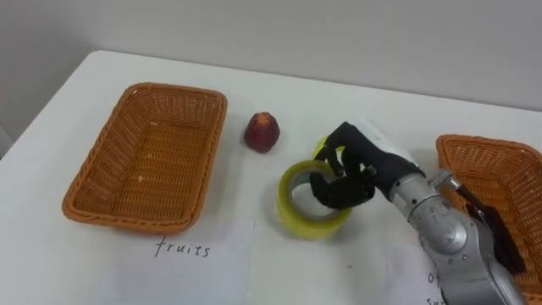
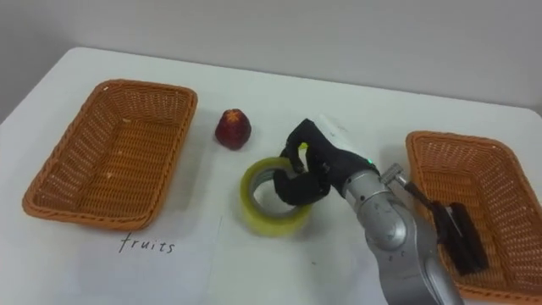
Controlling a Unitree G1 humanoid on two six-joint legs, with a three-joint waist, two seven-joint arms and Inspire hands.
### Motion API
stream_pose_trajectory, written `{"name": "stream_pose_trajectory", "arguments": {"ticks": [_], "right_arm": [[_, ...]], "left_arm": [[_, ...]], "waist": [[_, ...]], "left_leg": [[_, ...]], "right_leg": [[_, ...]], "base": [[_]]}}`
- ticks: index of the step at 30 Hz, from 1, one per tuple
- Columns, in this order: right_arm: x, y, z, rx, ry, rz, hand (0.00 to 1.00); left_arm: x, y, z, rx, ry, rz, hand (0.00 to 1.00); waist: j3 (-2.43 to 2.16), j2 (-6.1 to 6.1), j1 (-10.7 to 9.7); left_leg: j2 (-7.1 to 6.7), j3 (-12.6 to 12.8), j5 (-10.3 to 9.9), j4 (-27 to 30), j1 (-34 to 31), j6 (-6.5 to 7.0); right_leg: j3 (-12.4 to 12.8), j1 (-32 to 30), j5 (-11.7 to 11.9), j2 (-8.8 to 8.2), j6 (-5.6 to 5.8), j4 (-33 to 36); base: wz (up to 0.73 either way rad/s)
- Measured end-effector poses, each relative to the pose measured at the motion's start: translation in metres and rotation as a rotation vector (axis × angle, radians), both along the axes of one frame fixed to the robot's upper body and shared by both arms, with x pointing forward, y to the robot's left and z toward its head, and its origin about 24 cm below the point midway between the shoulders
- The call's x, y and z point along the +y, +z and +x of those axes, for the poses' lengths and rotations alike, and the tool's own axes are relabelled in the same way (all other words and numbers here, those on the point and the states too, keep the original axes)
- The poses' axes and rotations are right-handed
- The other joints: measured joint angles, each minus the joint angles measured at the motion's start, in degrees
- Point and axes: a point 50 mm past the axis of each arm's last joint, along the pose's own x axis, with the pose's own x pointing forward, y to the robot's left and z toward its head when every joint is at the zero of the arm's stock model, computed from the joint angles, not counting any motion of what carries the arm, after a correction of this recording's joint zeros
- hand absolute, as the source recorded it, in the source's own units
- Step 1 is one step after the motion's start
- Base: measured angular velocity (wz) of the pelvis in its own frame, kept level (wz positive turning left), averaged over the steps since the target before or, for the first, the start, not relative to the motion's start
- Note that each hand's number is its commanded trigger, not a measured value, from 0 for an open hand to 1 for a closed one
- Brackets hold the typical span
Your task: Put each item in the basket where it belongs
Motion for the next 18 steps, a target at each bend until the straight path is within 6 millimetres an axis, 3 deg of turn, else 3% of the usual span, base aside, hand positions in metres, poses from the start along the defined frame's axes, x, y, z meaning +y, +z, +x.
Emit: {"name": "stream_pose_trajectory", "arguments": {"ticks": [5,7,12,18], "right_arm": [[-0.004,0.004,0.001,-0.020,-0.020,0.029,1.00],[-0.007,0.014,0.001,-0.067,-0.036,0.035,1.00],[-0.018,0.035,0.002,-0.189,-0.109,0.060,1.00],[-0.022,0.041,0.002,-0.239,-0.148,0.107,1.00]], "left_arm": [[0.000,-0.001,-0.001,0.008,0.002,0.000,0.00],[0.000,-0.003,-0.007,0.036,0.007,-0.001,0.00],[0.005,-0.003,-0.025,0.071,0.045,0.008,0.00],[0.007,-0.003,-0.024,0.068,0.044,0.012,0.00]], "waist": [[-0.16,0.09,-0.11],[-0.38,0.12,-0.28],[-0.43,-0.02,-1.50],[-0.56,-0.38,-2.21]], "left_leg": [[0.02,0.23,0.00,-0.03,-0.04,0.00],[0.06,0.80,0.00,0.02,0.08,0.00],[0.22,1.21,-0.03,0.02,1.01,-0.01],[0.27,1.29,-0.04,0.05,1.12,-0.02]], "right_leg": [[0.31,-0.11,0.00,0.07,0.00,0.03],[0.54,-0.10,0.00,0.09,0.00,0.04],[0.52,0.72,0.00,0.10,0.00,0.03],[0.56,0.72,0.01,0.15,0.00,0.07]], "base": [[-0.03],[-0.06],[-0.02],[-0.03]]}}
